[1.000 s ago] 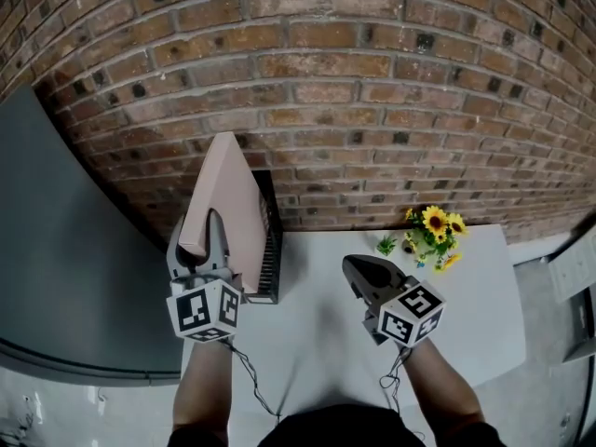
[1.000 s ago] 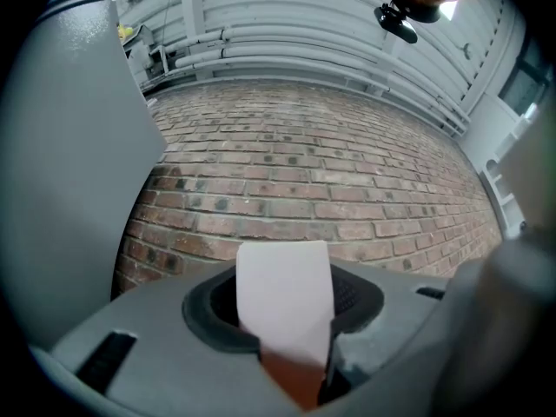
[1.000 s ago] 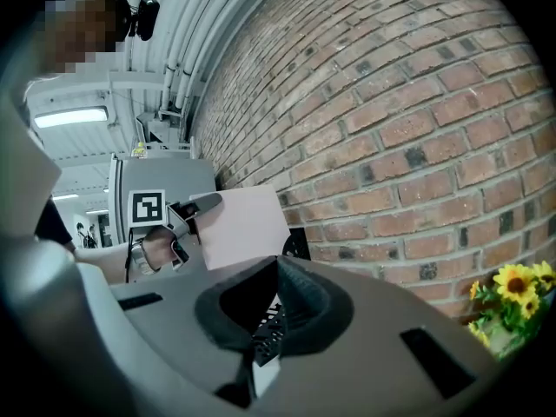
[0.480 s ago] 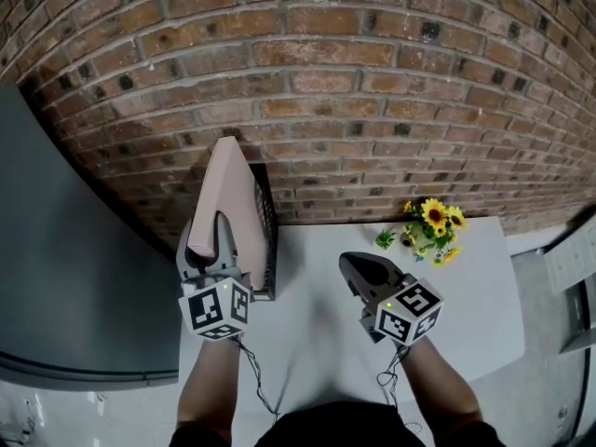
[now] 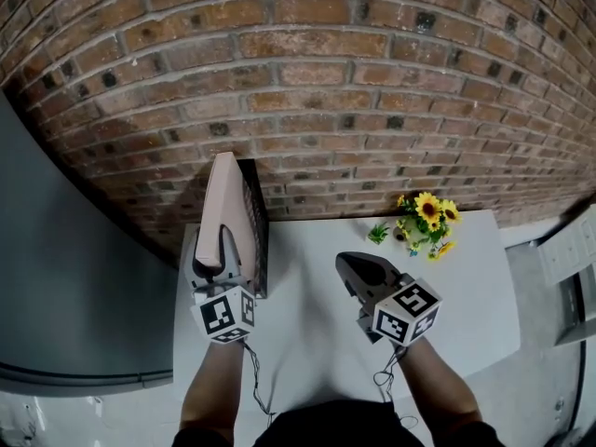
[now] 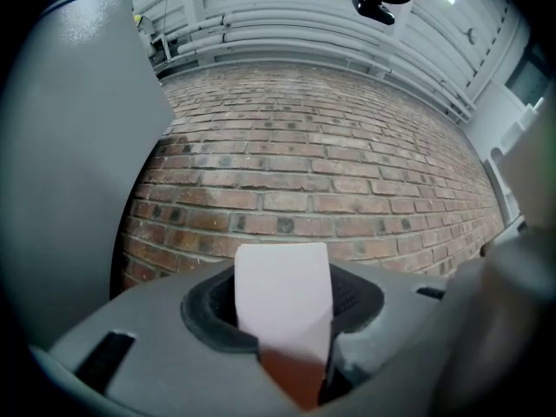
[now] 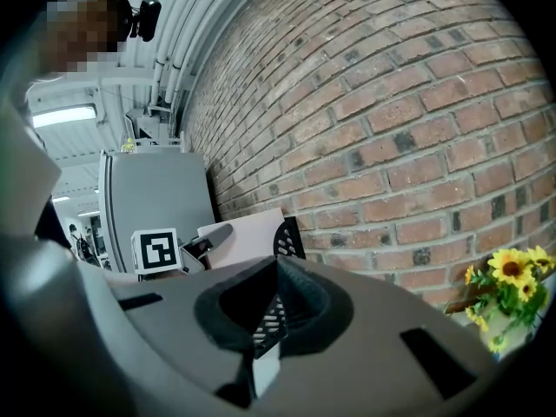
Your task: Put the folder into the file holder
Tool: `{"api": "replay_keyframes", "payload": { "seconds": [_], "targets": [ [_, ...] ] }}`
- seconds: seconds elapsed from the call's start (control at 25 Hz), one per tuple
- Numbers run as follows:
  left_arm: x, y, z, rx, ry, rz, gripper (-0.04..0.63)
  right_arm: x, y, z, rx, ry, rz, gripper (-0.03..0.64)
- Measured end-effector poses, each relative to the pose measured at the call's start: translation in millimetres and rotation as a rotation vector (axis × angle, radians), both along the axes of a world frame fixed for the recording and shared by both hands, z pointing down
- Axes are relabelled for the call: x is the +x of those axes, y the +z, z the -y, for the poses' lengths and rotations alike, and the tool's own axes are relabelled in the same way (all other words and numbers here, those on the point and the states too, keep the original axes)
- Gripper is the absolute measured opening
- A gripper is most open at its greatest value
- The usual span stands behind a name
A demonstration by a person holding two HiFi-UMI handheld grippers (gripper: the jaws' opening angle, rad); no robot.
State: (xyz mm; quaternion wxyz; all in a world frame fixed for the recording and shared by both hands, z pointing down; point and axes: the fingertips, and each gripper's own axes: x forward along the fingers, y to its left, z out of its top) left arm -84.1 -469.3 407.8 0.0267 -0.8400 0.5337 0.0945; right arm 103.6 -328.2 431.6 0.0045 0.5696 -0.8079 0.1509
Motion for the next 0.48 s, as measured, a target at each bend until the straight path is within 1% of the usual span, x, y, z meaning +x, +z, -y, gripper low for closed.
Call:
{"api": "replay_keyframes", "payload": {
  "seconds": [0.16, 0.32, 0.48],
  "targets": [
    [2, 15, -2, -0.013, -0.006, 0.015, 0.173, 0, 2, 1, -0.005, -0.003, 0.002, 0.003],
    [5, 17, -4, 0.006, 0.007, 0.03, 0.173, -2, 4, 2, -0.006, -0.002, 0.009, 0.003],
    [6, 17, -6, 0.007, 0.013, 0.039, 0.185, -7, 5, 2, -0.008, -0.01, 0.011, 0.003]
  ]
}}
